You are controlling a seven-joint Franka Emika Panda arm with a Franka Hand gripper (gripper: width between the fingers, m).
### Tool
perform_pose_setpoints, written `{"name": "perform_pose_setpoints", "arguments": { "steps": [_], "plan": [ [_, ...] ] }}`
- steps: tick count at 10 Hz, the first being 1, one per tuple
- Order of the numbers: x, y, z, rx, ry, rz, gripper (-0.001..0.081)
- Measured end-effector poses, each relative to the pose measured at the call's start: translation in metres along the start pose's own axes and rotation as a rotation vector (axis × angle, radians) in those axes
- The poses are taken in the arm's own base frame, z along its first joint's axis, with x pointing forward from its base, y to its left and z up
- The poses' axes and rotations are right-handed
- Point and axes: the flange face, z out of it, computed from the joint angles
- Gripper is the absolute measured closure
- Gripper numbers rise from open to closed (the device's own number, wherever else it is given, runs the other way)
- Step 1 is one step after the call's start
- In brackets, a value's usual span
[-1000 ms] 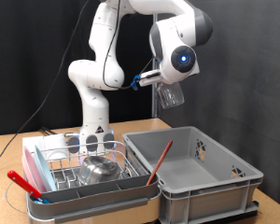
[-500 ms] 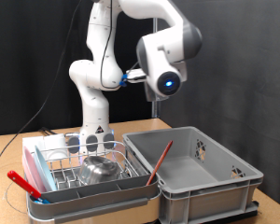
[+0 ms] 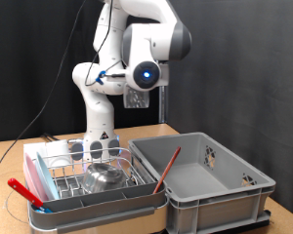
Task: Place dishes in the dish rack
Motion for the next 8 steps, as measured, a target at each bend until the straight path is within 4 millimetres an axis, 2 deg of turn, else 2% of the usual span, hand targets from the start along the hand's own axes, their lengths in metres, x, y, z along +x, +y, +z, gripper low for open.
{"name": "perform_pose_setpoints", "arguments": {
  "steps": [1,4,8],
  "plan": [
    [-0.005,-0.01,-0.001,-0.016,-0.011,0.006,0.0691],
    [-0.009,-0.007,-0.002,0.005,-0.017,0.024,0.0691],
    [-0.058,-0.027,-0.024,-0.008,-0.013,0.103,0.0691]
  ]
}}
